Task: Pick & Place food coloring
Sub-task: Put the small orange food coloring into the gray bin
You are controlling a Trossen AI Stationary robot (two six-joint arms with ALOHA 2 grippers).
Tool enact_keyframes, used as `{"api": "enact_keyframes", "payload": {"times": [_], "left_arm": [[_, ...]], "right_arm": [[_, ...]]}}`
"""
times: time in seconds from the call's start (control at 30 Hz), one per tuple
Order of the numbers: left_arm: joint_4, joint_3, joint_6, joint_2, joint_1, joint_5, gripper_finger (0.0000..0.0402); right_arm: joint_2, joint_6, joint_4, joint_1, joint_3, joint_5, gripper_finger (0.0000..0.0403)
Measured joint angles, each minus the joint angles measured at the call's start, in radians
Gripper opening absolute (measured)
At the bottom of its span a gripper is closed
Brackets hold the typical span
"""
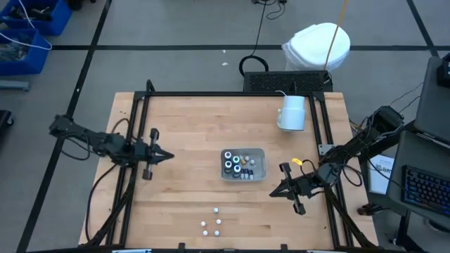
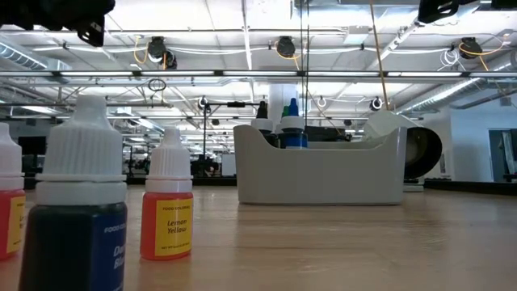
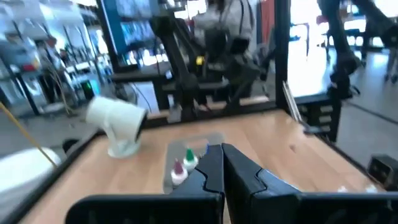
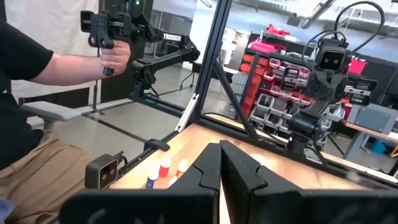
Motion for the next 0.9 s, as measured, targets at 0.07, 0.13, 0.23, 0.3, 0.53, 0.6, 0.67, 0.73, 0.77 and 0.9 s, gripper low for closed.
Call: {"api": "enact_keyframes", "payload": {"times": [0.07, 0.13, 0.23, 0.3, 0.53, 0.6, 0.67, 0.73, 0.77, 0.9], "left_arm": [[-0.001, -0.001, 0.024, -0.026, 0.000, 0.000, 0.0002], [-0.013, -0.001, 0.040, -0.060, 0.000, 0.000, 0.0001], [-0.065, 0.000, 0.044, -0.118, 0.000, 0.001, 0.0002], [-0.120, 0.000, 0.035, -0.157, 0.000, 0.002, 0.0001], [-0.193, 0.000, 0.018, -0.222, 0.002, 0.083, 0.0001], [-0.188, 0.000, 0.003, -0.210, 0.002, 0.142, 0.0002], [-0.158, -0.013, -0.024, -0.189, 0.002, 0.203, 0.0003], [-0.109, -0.048, -0.045, -0.170, 0.002, 0.247, 0.0002], [-0.077, -0.070, -0.051, -0.158, 0.002, 0.257, 0.0001], [0.068, -0.153, -0.057, -0.127, 0.002, 0.242, 0.0004]], "right_arm": [[0.000, 0.000, -0.001, 0.000, 0.000, 0.000, 0.0000], [0.000, 0.000, 0.000, 0.000, 0.000, 0.000, 0.0000], [0.000, 0.000, 0.000, 0.000, 0.000, 0.000, 0.0000], [0.000, 0.000, 0.000, 0.000, 0.000, 0.000, 0.0000], [0.000, -0.003, 0.005, 0.000, 0.000, 0.000, 0.0000], [0.000, -0.006, 0.010, 0.000, 0.000, 0.000, 0.0000], [0.000, -0.008, 0.017, 0.000, 0.000, 0.000, 0.0000], [0.000, -0.010, 0.022, 0.000, 0.000, 0.000, 0.0000], [0.000, -0.010, 0.023, 0.000, 0.000, 0.000, 0.0000], [0.000, -0.009, 0.022, 0.000, 0.000, 0.000, 0.0000]]}}
